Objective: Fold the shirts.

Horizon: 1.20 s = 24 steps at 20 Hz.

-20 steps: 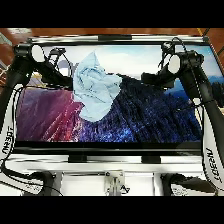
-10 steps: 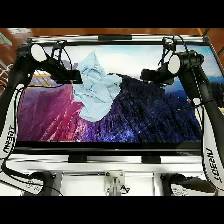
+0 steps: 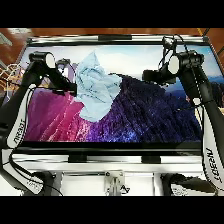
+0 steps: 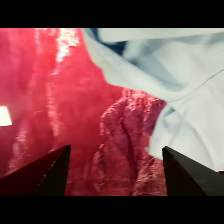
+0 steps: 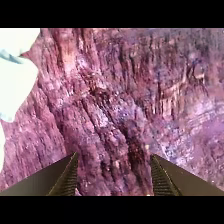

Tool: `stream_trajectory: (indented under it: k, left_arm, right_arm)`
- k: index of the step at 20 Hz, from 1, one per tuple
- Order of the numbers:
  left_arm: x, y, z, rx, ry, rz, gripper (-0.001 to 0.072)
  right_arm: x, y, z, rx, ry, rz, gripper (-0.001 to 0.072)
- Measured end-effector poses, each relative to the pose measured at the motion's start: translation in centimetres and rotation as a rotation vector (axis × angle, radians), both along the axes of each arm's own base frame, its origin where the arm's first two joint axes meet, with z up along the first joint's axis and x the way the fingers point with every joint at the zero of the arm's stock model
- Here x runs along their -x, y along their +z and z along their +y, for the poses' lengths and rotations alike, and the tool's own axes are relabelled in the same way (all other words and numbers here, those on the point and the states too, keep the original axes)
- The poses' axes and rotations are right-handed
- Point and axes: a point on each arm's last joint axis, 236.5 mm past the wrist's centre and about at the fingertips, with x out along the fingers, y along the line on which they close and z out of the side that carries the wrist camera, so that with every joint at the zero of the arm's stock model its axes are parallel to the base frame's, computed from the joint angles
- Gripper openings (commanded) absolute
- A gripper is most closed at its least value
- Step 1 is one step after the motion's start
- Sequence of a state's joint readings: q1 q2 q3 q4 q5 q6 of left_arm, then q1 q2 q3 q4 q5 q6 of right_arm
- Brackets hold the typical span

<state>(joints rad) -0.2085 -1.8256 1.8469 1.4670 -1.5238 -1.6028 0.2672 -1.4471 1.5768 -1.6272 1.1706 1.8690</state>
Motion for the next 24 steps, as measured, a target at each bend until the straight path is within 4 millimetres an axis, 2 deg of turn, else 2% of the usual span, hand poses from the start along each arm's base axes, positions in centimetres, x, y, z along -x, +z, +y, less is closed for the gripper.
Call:
stream_trajectory:
  k: [6,7,9,10,12,14,16,19,24]
  left_arm:
    - [0.1,-4.4,-5.9,0.269,0.057,0.132,0.0720]
    - [0.0,-4.9,-6.5,0.289,0.064,0.139,0.0677]
    - [-0.7,-5.5,-7.2,0.321,0.093,0.134,0.0112]
    - [-1.0,-5.8,-7.4,0.332,0.104,0.129,0.0053]
    - [-1.2,-6.0,-7.4,0.344,0.101,0.127,0.0052]
    - [-0.2,-6.3,-6.3,0.310,0.073,0.163,0.0051]
    - [1.5,-6.8,-3.6,0.204,0.026,0.219,0.0051]
    - [4.4,-6.0,0.7,0.049,-0.008,0.280,0.0050]
    - [9.9,-4.9,6.3,-0.049,0.082,0.307,0.0051]
  right_arm:
    - [0.1,-0.1,-0.2,0.025,0.029,0.001,0.0555]
    - [0.1,-0.1,-0.2,0.028,0.033,0.001,0.0555]
    - [0.1,-0.1,-0.2,0.030,0.037,0.001,0.0555]
    - [0.1,-0.1,-0.2,0.031,0.038,0.001,0.0555]
    - [0.1,-0.1,-0.2,0.032,0.040,0.001,0.0555]
    - [0.1,-0.1,-0.2,0.032,0.040,0.003,0.0555]
    - [0.6,-0.3,-0.2,0.034,0.040,0.024,0.0555]
    - [1.5,-0.5,-0.5,0.043,0.038,0.059,0.0555]
    - [2.3,0.9,-0.8,0.045,0.045,0.048,0.0555]
